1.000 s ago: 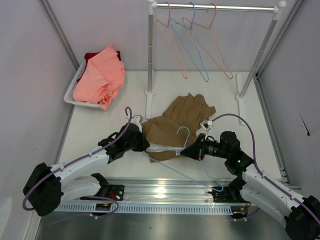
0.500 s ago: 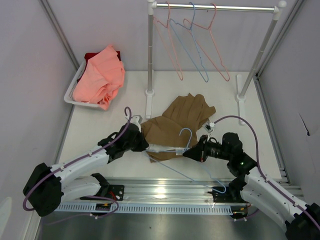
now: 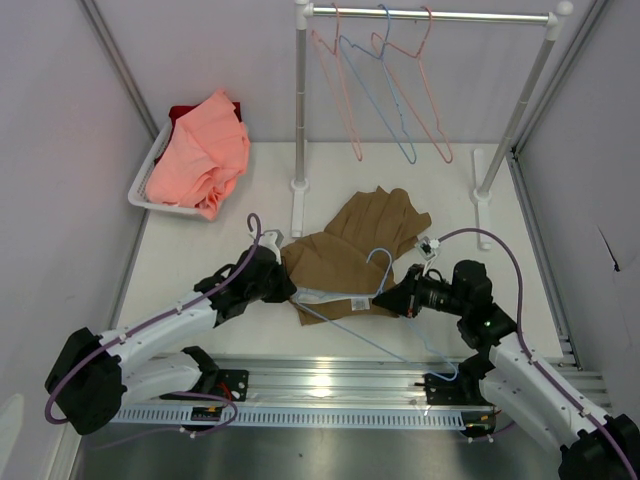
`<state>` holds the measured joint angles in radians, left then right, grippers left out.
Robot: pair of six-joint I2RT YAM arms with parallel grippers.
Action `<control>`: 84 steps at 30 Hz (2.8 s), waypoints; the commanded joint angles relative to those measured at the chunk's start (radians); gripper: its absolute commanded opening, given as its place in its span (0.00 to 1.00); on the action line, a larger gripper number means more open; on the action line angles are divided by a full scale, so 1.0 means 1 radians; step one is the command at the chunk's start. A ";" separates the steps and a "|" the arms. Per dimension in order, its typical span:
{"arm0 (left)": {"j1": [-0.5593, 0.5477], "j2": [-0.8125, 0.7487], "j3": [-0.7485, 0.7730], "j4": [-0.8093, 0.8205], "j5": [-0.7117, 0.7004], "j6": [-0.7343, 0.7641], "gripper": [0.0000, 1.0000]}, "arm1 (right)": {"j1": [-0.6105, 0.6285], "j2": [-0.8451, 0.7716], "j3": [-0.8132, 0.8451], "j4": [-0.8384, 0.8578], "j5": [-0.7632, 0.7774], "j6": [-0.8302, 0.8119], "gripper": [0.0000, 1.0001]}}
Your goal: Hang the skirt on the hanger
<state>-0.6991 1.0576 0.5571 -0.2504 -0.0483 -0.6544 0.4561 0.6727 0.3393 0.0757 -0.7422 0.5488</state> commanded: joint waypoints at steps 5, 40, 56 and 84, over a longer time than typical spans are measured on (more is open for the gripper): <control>0.009 -0.025 0.001 -0.004 -0.007 0.004 0.00 | -0.010 -0.021 0.050 -0.011 0.006 -0.049 0.00; 0.009 -0.008 0.023 -0.015 -0.001 0.013 0.00 | 0.096 0.126 -0.003 0.252 0.052 0.013 0.00; 0.009 -0.031 0.023 -0.052 -0.005 0.015 0.00 | 0.093 0.317 -0.062 0.607 0.047 0.085 0.00; 0.009 -0.142 -0.036 -0.234 -0.159 -0.111 0.00 | 0.095 0.774 -0.003 1.153 -0.071 0.261 0.00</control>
<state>-0.6952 0.9607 0.5163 -0.4454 -0.1520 -0.7322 0.5468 1.4391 0.2955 1.1007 -0.7887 0.7921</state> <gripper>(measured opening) 0.004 0.077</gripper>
